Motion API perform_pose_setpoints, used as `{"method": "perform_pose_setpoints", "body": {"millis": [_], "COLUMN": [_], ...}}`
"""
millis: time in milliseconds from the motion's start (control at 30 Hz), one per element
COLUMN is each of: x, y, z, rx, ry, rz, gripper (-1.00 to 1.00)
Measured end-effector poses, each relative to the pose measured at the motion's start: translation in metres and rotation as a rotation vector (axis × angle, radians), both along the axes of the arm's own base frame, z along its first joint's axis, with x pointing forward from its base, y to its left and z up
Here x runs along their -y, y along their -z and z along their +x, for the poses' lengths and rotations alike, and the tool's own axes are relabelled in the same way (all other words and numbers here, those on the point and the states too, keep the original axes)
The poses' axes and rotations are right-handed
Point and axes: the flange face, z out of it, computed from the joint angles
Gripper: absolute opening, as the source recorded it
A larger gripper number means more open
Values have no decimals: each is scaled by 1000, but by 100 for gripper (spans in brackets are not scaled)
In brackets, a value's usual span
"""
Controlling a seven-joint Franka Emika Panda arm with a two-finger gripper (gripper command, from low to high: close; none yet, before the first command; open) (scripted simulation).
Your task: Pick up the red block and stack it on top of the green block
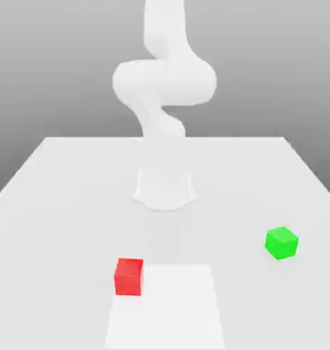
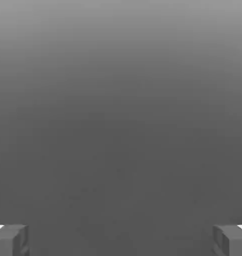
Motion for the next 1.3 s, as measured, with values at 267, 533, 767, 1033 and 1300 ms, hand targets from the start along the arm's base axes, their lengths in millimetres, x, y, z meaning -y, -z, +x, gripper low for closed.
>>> {"method": "perform_pose_setpoints", "body": {"millis": [267, 533, 767, 1033, 1300], "x": [30, 49, 56, 56, 56], "y": [199, 401, 480, 516, 490], "z": [57, 16, -11, -15, -12], "rx": [-299, -623, -715, -719, -716], "ry": [5, 33, 43, 45, 43], "rz": [44, 19, -6, -3, -6], "gripper": [0, 0, 0, -100, -100]}}
